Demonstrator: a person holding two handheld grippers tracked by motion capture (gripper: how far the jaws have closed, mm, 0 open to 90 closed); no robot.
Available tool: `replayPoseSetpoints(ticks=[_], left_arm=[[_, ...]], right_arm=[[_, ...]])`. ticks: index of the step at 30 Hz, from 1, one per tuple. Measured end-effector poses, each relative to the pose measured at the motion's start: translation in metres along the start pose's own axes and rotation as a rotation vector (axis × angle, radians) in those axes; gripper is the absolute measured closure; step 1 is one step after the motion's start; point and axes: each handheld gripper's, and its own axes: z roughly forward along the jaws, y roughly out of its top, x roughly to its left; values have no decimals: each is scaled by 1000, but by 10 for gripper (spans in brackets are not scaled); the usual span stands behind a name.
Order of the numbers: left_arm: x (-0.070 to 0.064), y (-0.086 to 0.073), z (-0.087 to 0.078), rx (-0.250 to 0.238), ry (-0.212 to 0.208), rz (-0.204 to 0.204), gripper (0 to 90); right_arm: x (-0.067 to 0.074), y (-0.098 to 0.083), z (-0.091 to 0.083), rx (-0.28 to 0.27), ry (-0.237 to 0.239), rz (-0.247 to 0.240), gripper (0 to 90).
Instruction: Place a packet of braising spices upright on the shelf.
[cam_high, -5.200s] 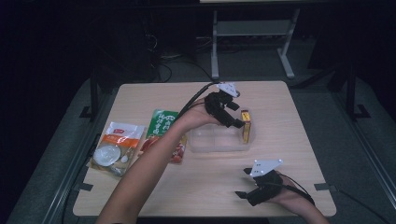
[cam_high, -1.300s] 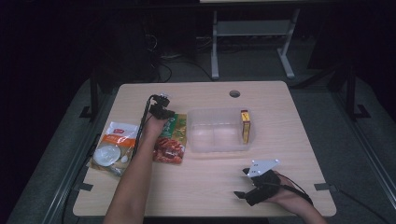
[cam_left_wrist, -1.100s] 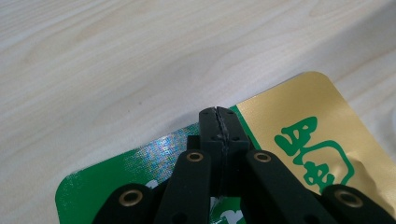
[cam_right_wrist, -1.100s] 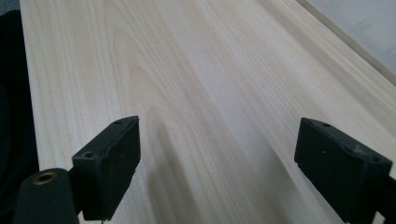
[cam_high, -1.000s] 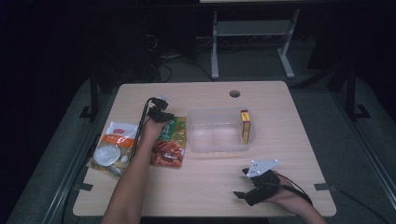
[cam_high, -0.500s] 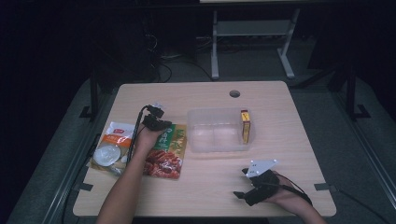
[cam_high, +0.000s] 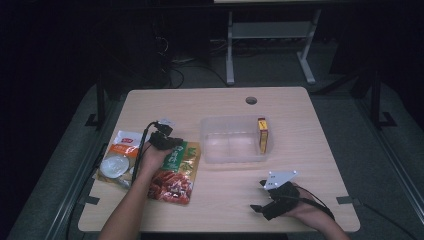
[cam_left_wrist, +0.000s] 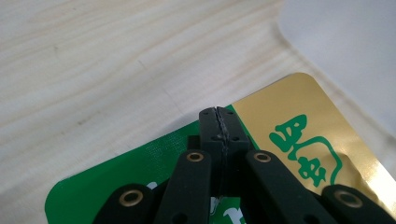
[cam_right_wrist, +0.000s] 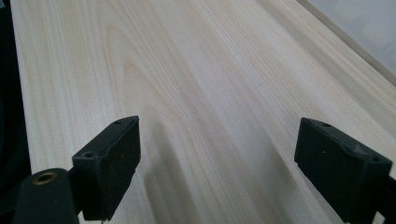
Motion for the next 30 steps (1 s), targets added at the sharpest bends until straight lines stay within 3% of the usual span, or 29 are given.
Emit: replayPoseSetpoints(ticks=[13,24,25,27,28,30], left_arm=[[-23,-13,-9,22,-63,52,900],[-52,-21,-10,32,-158,91,900],[-54,-21,-11,45,-153,122,900],[-58,-21,-12,45,-139,136,900],[-57,-20,-14,30,-107,157,900],[-51,-17,-18,0,-54,158,900]], right_arm=[[-1,0,0,3,-3,3,141],[0,0,0,2,-5,2,141],[-1,0,0,3,-5,2,141],[-1,0,0,2,-5,4,141],[-1,0,0,1,-7,4,142],[0,0,-1,1,-6,4,141]])
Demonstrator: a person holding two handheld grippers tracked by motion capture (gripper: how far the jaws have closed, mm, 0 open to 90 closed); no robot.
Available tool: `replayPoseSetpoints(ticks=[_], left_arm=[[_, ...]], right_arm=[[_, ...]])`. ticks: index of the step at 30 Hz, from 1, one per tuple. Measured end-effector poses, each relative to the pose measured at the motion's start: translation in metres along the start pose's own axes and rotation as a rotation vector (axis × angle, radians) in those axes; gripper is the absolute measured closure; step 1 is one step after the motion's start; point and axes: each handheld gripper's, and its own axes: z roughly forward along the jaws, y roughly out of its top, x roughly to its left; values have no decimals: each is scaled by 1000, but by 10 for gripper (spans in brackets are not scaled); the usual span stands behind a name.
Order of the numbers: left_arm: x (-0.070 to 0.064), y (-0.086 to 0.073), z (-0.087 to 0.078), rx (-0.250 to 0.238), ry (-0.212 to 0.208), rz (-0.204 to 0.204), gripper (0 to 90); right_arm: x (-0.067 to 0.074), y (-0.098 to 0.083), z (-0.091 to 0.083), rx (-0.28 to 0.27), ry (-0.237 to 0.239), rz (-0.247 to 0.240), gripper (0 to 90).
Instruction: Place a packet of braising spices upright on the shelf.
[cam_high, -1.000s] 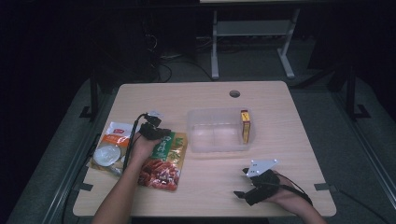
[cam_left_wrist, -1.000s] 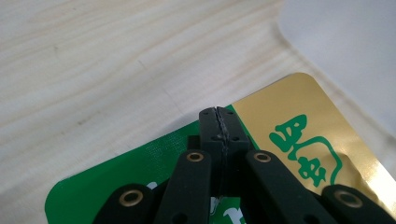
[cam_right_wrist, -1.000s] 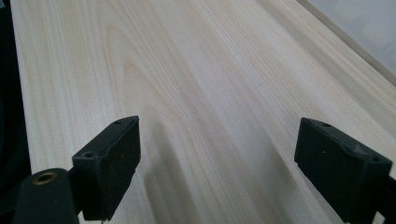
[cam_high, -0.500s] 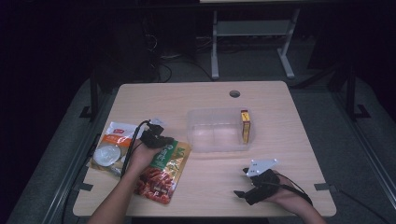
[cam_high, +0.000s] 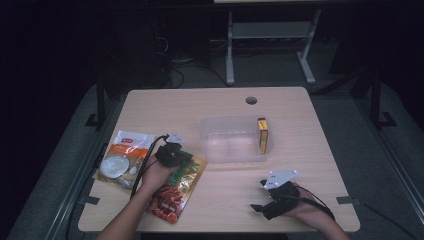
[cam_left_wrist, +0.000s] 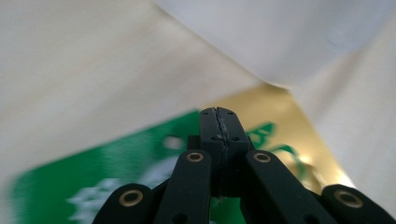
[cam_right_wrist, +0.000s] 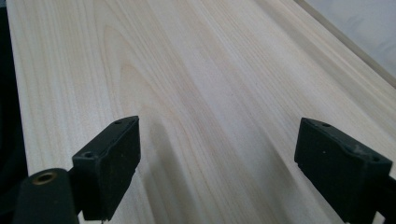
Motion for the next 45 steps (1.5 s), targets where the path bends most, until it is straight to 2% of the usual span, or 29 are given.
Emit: replayPoseSetpoints(ticks=[1,3,4,6,9,17,21,22,23,27,28,35,40,44,45], left_arm=[[4,1,-1,-5,23,-6,900],[10,1,0,-8,19,-35,900],[12,1,2,-3,22,-31,900],[11,-1,7,12,27,-36,900],[9,-1,10,5,27,-35,900],[2,0,9,29,39,19,900],[4,0,9,26,31,17,900],[5,0,8,32,50,33,900],[7,-1,8,29,51,25,900],[9,-1,8,29,14,9,900],[8,-1,7,36,9,21,900],[-5,-2,8,38,-56,41,900],[-21,-3,7,48,-94,83,900],[-35,-5,8,48,-143,104,900],[-38,-5,8,57,-151,130,900]], right_arm=[[0,0,0,0,1,-1,142],[0,0,0,2,1,1,142],[0,0,0,2,1,1,142],[0,0,0,0,1,0,142],[-1,0,0,2,-1,-1,141],[1,0,0,1,1,-4,142],[1,0,0,1,2,-9,142],[1,0,0,3,1,-7,141],[1,0,0,2,-1,-5,142],[0,0,0,0,0,-1,142],[0,0,0,2,0,-1,142],[1,0,0,1,1,-3,142],[1,0,0,-1,-1,-4,142],[1,0,0,-1,-1,-5,141],[1,0,0,-2,-2,-5,141]])
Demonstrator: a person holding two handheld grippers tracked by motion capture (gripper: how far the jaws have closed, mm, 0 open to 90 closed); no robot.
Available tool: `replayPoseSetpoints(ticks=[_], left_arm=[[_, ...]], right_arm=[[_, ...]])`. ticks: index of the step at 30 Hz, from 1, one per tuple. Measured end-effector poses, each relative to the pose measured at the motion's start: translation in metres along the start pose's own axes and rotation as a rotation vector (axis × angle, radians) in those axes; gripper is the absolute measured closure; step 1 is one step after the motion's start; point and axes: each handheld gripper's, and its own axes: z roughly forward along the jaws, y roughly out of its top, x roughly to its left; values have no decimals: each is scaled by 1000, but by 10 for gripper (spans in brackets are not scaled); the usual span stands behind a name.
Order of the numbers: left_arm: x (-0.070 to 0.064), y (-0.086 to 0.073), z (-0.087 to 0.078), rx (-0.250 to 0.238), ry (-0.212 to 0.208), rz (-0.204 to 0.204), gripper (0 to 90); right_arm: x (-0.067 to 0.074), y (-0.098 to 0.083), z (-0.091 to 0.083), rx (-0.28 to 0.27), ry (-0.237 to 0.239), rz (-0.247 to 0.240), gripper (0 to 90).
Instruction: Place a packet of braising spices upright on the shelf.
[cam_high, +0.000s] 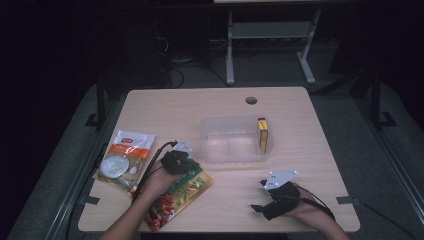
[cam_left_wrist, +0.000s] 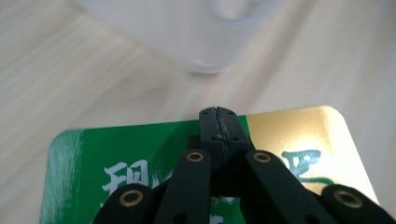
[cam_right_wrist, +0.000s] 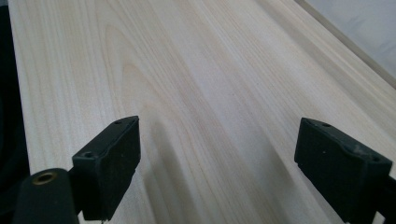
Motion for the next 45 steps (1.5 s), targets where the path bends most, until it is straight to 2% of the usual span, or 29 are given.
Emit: replayPoseSetpoints(ticks=[3,5,7,10,20,26,31,35,38,40,42,45], left_arm=[[-11,3,3,13,-30,39,900],[-20,4,6,2,-43,30,900],[-24,6,7,10,-64,50,900],[-33,7,10,0,-95,47,900],[-62,21,28,-7,-170,113,900],[-78,33,42,-21,-215,133,900],[-90,42,54,-35,-238,147,900],[-92,46,57,-42,-243,147,900],[-87,46,47,-68,-262,159,900],[-84,47,34,-83,-270,185,899],[-79,44,18,-83,-253,198,899],[-65,34,-5,-94,-212,186,899]], right_arm=[[0,0,0,0,1,1,142],[0,0,0,0,0,1,141],[0,0,0,0,1,1,141],[0,0,0,0,1,-2,142],[0,1,0,0,0,-3,141],[-1,0,-2,-6,-6,0,142],[-4,-1,-5,-17,-16,3,141],[-5,-2,-7,-20,-22,11,142],[-4,-2,-7,-18,-19,10,141],[-4,-3,-7,-18,-18,9,142],[-5,-3,-7,-17,-17,10,142],[-5,-2,-6,-14,-17,10,142]])
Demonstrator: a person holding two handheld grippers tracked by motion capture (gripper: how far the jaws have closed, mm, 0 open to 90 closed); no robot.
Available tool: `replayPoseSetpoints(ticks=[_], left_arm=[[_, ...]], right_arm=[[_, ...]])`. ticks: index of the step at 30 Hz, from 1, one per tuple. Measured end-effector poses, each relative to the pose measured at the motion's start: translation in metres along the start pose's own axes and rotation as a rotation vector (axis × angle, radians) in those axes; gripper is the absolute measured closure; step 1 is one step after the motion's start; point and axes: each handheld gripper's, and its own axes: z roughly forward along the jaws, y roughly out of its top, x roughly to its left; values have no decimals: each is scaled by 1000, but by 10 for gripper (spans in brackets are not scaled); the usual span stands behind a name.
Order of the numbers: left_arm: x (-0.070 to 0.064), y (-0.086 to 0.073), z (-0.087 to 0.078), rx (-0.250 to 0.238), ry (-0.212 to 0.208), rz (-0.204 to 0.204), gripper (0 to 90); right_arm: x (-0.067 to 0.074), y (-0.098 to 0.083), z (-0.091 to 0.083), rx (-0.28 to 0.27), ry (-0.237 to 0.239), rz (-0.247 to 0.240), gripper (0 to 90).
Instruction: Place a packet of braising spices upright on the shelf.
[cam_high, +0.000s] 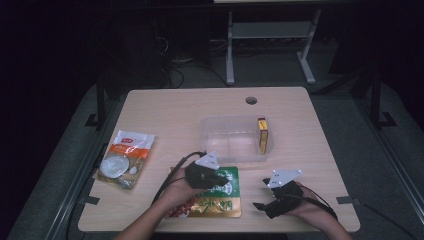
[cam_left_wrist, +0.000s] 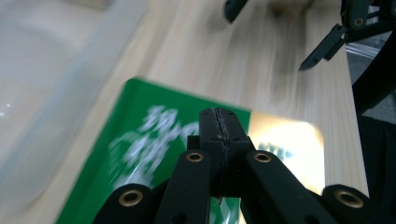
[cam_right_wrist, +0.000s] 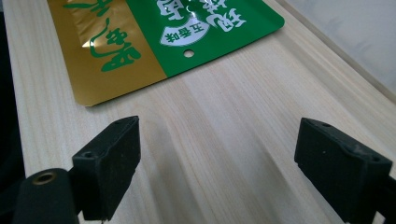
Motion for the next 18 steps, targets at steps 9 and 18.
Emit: replayPoseSetpoints(ticks=[9,18], left_arm=[[40,-56,-57,14,194,-114,900],[87,-79,-60,52,282,-194,899]], right_arm=[[1,1,3,7,1,2,142],[0,0,3,10,-3,3,142]])
